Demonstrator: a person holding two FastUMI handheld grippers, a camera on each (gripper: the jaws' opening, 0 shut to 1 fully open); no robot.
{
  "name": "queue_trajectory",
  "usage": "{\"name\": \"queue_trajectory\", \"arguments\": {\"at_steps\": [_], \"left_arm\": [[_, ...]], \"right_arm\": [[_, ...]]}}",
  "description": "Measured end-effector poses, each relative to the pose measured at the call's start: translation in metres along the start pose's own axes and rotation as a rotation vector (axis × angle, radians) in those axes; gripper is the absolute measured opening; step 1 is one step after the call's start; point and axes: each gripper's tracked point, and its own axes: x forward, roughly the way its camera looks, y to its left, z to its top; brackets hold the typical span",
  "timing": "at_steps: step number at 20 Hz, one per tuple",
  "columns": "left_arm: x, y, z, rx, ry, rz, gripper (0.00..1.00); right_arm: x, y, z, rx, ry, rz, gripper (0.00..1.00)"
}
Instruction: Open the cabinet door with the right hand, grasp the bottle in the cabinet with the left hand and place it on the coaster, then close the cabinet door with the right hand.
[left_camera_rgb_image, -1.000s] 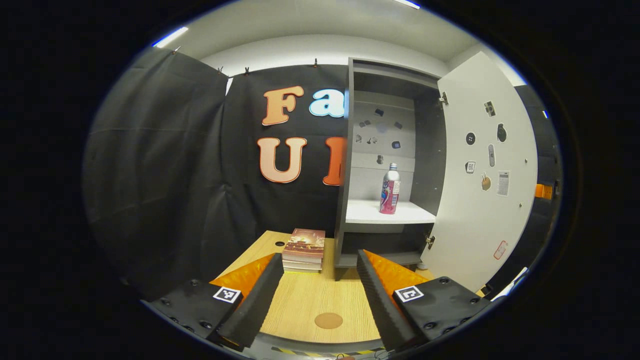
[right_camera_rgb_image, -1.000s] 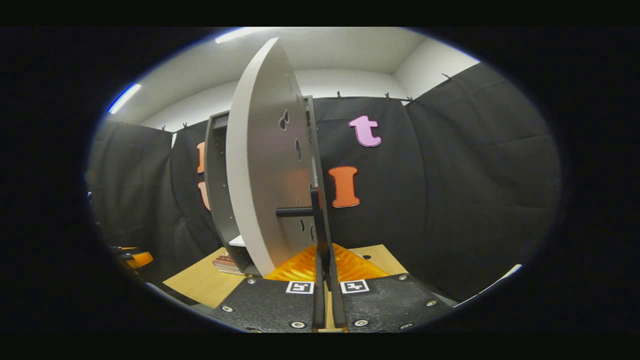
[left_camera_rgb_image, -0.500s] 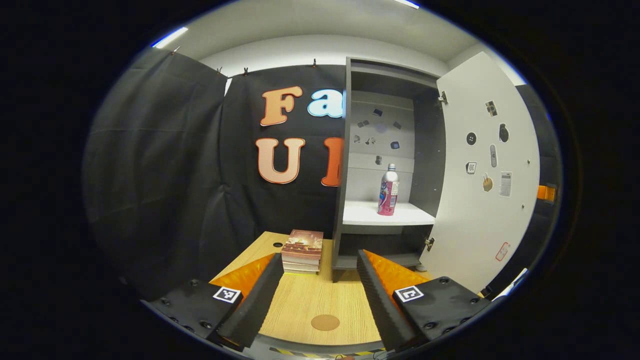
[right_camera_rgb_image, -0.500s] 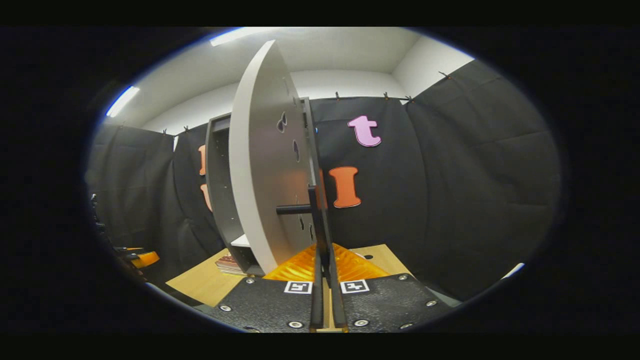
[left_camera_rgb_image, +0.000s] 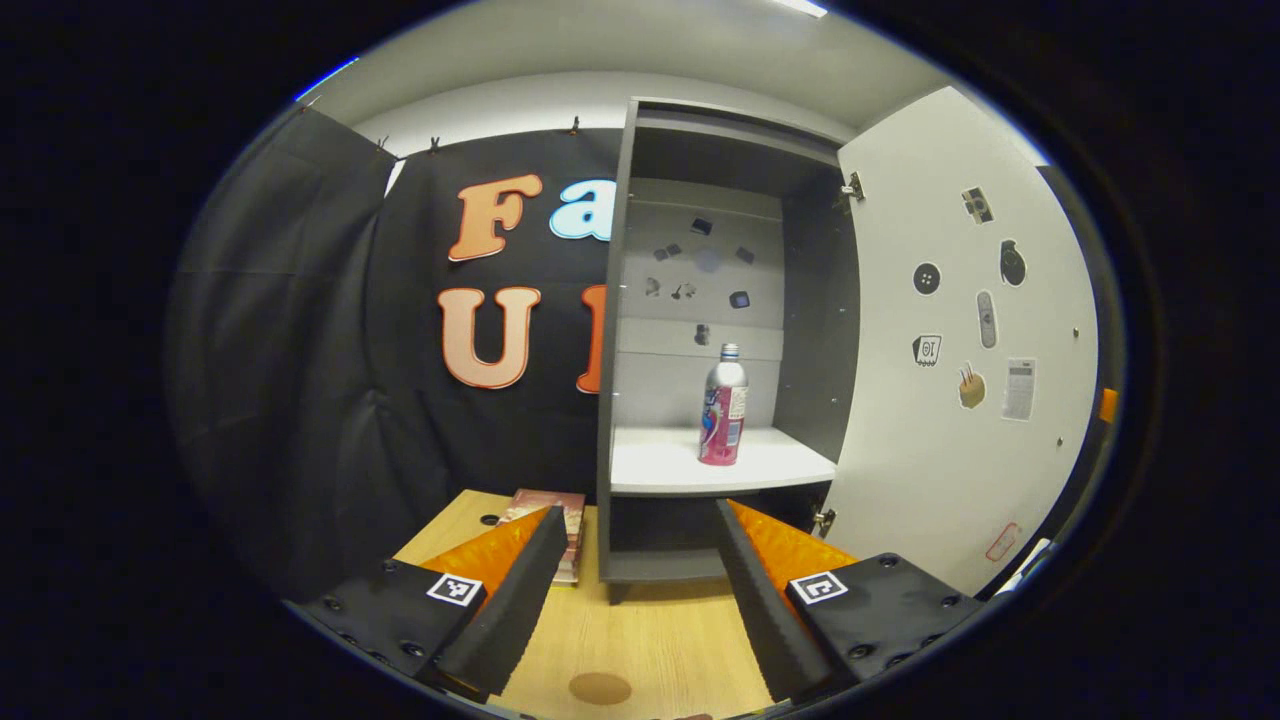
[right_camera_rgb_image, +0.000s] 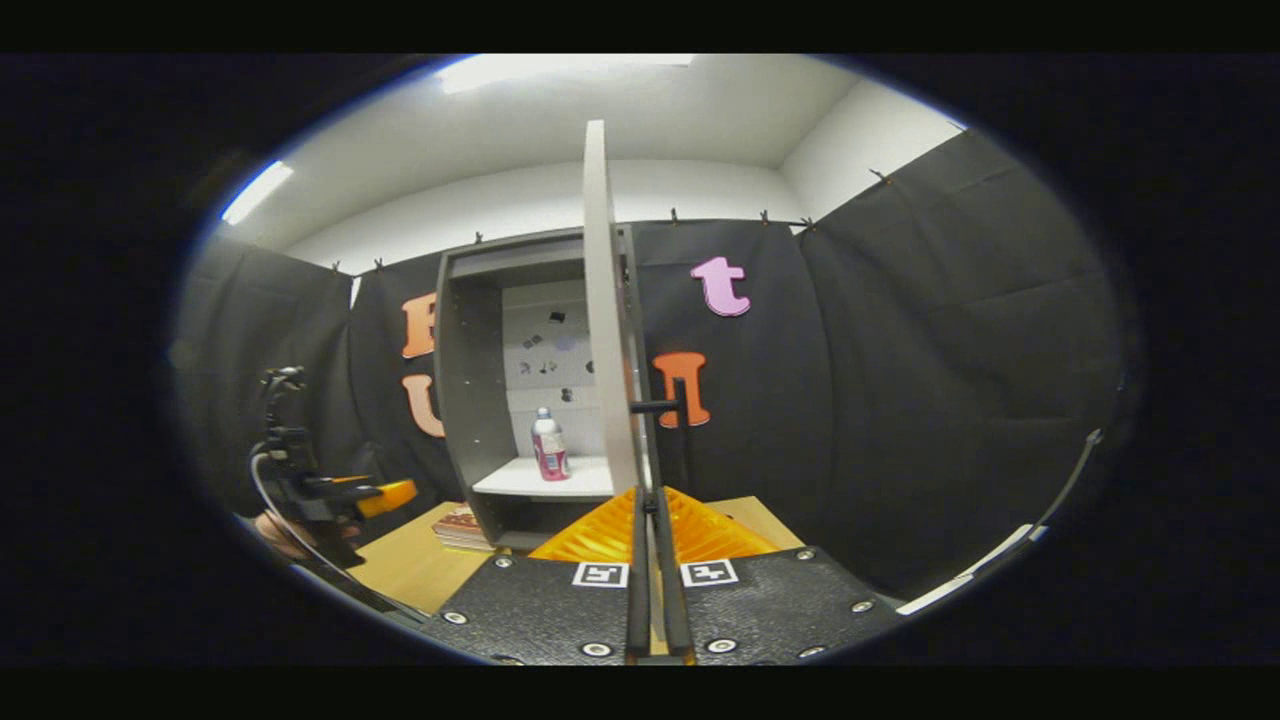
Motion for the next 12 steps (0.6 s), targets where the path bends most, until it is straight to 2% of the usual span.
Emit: {"name": "queue_trajectory", "arguments": {"at_steps": [3, 5, 6, 7, 8, 9, 11, 12], "left_arm": [[0.056, -0.025, 0.013, -0.008, -0.02, -0.057, 0.96], [0.093, -0.043, 0.02, -0.001, -0.025, -0.097, 0.93], [0.111, -0.05, 0.023, 0.01, -0.031, -0.11, 0.93], [0.128, -0.055, 0.028, 0.019, -0.046, -0.118, 0.93], [0.145, -0.062, 0.03, 0.027, -0.056, -0.131, 0.96], [0.159, -0.068, 0.034, 0.033, -0.063, -0.142, 0.93], [0.188, -0.08, 0.039, 0.043, -0.074, -0.162, 0.93], [0.201, -0.082, 0.038, 0.046, -0.077, -0.166, 0.96]], "right_arm": [[0.0, 0.017, 0.002, 0.014, -0.025, 0.022, 0.05], [0.001, 0.026, 0.001, 0.016, -0.021, 0.038, 0.07], [0.004, 0.029, 0.0, 0.014, -0.023, 0.035, 0.18], [0.003, 0.031, 0.0, 0.011, -0.033, 0.038, 0.07], [0.006, 0.034, 0.002, 0.013, -0.04, 0.037, 0.18], [0.009, 0.035, -0.001, 0.018, -0.035, 0.031, 0.24], [0.015, 0.036, -0.01, 0.022, -0.005, 0.017, 0.25], [0.018, 0.037, -0.014, 0.024, 0.014, 0.013, 0.36]]}}
